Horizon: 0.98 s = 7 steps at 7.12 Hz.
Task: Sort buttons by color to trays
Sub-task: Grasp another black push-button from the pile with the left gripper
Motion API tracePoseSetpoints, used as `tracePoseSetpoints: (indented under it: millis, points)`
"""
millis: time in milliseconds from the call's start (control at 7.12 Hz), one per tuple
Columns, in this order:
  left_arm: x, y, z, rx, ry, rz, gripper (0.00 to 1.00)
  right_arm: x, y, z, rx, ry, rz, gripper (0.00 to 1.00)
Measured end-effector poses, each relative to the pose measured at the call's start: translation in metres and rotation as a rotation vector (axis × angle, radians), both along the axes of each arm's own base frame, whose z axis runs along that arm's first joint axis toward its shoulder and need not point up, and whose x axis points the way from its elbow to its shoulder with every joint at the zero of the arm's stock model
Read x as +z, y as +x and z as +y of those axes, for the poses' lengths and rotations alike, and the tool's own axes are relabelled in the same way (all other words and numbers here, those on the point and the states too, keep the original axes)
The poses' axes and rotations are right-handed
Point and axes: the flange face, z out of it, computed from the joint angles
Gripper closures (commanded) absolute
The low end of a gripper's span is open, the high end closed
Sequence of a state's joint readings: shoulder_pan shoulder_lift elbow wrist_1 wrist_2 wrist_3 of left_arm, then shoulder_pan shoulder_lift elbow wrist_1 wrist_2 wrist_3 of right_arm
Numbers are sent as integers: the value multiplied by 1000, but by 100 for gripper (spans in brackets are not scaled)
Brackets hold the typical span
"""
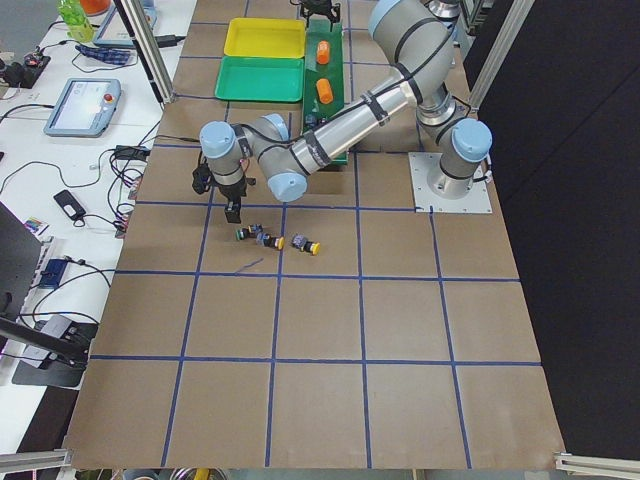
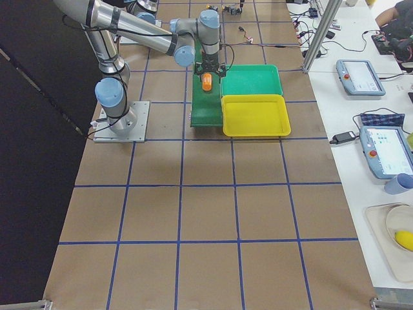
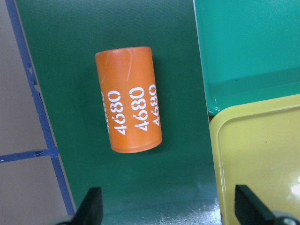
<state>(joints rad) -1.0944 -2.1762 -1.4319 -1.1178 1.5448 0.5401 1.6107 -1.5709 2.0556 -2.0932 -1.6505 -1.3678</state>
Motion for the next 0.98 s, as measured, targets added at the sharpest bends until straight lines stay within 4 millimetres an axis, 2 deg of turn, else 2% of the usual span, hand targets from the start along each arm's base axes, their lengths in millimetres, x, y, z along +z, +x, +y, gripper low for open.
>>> tracePoseSetpoints:
  millis: [140,281,561,702,982]
  points:
    - [-17,16,0,3,5,20,0,2,0,0,0,-6,0,0]
    - [-31,21,2,7,13,45,0,3,1,0,0,-8,0,0]
    - [-49,24,5,11,32,67,57,5,2,1,2,-10,1,0]
    - [-53,25,7,8,38,72,78,5,2,1,2,-12,1,0]
    - [-54,25,8,9,44,70,82,11,2,3,2,-23,-1,0]
